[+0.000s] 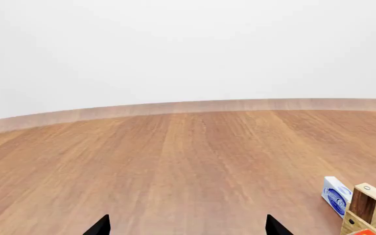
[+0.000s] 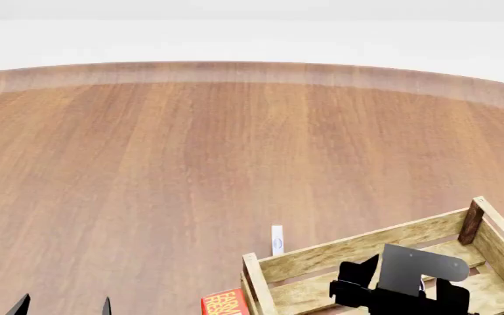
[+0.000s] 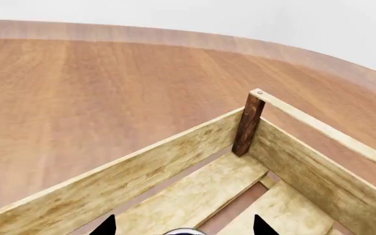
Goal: Pick up the tomato sauce, and put it in the wooden tray.
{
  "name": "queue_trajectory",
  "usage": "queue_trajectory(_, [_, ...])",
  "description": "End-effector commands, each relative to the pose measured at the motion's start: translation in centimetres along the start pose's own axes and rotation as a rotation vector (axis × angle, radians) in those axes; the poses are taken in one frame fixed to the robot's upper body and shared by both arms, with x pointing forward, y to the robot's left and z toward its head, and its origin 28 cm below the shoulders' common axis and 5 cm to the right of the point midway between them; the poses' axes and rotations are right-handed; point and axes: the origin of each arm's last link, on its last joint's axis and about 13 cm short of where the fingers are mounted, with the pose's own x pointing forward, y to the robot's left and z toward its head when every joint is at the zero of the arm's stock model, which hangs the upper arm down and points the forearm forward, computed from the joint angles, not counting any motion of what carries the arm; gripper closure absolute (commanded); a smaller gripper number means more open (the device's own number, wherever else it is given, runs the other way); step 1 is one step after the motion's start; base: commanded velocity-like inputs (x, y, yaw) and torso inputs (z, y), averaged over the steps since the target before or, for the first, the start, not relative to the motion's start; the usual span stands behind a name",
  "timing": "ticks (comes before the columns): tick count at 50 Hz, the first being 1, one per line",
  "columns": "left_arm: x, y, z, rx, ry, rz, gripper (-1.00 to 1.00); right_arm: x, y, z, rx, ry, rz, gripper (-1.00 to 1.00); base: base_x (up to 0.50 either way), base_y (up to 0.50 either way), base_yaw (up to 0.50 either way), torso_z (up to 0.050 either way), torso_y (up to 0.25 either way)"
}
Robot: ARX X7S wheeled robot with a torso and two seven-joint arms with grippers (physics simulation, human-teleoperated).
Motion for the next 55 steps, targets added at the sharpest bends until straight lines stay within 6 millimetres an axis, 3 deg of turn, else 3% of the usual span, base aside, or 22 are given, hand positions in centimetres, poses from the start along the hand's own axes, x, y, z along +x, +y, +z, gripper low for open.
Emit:
queue_trajectory(1, [0.0,0.0,0.0,0.000,0.000,0.000,-1.00,0.0,0.2,0.3,0.035,-0.073,0.013,-1.00,0.00,0.00,0.00,0.000,0.000])
queue_trajectory(11, [0.0,0.1,-0.1,-0.002,0.001,0.002,-1.00,-1.3,0.4,1.1,0.047,-0.157,0.041,-1.00,0.00,0.00,0.00,0.000,0.000])
queue_trajectory(33, [0.1,0.1,-0.1,-0.002,0.001,0.003,-1.00,-5.2,-0.9,4.0,0.055,-0.286,0.112,-1.00,0.00,0.00,0.00,0.000,0.000])
queue_trajectory(40, [0.1,0.0,0.0,0.000,0.001,0.003,-1.00,-8.4,-1.9,5.7,0.069,-0.382,0.139,-1.00,0.00,0.00,0.00,0.000,0.000])
queue_trajectory(48, [0.1,0.0,-0.1,-0.001,0.001,0.004,-1.00,-10.6,-2.2,6.1,0.068,-0.436,0.169,-1.00,0.00,0.00,0.00,0.000,0.000])
queue_trajectory(52, [0.1,0.0,-0.1,0.000,0.001,0.004,-1.00,-13.2,-2.7,6.4,0.068,-0.497,0.200,-1.00,0.00,0.00,0.00,0.000,0.000])
queue_trajectory(55, [0.1,0.0,-0.1,0.000,0.001,0.004,-1.00,-13.9,-2.8,6.4,0.068,-0.510,0.210,-1.00,0.00,0.00,0.00,0.000,0.000])
